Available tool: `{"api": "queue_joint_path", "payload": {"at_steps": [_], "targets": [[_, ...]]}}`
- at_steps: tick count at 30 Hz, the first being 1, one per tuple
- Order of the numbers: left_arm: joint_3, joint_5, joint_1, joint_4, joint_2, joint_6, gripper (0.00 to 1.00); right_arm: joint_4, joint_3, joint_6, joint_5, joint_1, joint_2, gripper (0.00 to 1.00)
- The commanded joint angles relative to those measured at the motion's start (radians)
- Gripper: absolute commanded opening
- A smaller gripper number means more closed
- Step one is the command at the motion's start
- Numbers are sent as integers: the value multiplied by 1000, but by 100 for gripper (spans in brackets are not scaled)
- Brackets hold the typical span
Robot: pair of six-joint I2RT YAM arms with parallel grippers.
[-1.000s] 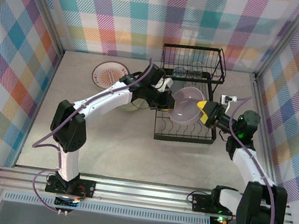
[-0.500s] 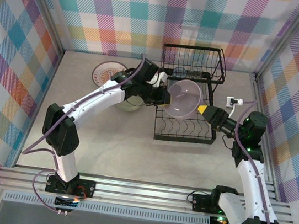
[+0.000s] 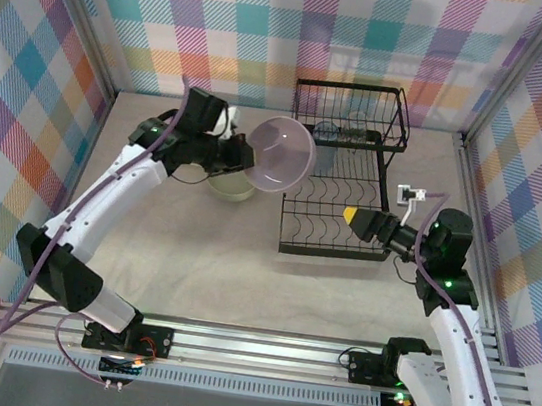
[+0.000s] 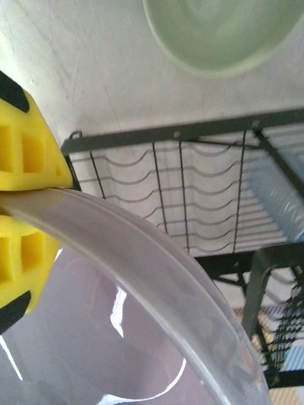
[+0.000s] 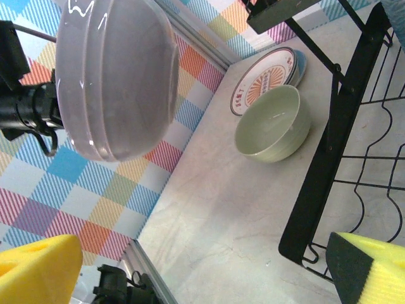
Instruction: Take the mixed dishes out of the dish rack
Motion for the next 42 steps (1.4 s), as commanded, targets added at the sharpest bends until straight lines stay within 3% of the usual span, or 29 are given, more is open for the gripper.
{"api": "queue_joint_path", "payload": {"at_steps": [1, 7, 14, 26, 42], "targets": [[-11, -8, 50, -22, -71, 60, 0, -25, 36, -82, 65, 44, -1, 99], [-73, -3, 155, -52, -79, 99, 0, -32, 24, -151, 156, 168, 23, 99], [-71, -60, 225, -68, 25, 136, 0, -14, 0, -194, 249, 283, 48, 99], [27, -117, 244, -43, 251, 137, 0, 4, -41, -219, 300, 359, 29, 99], [137, -156, 249, -64, 388, 136, 0, 25, -132, -226, 304, 380, -65, 99]]}}
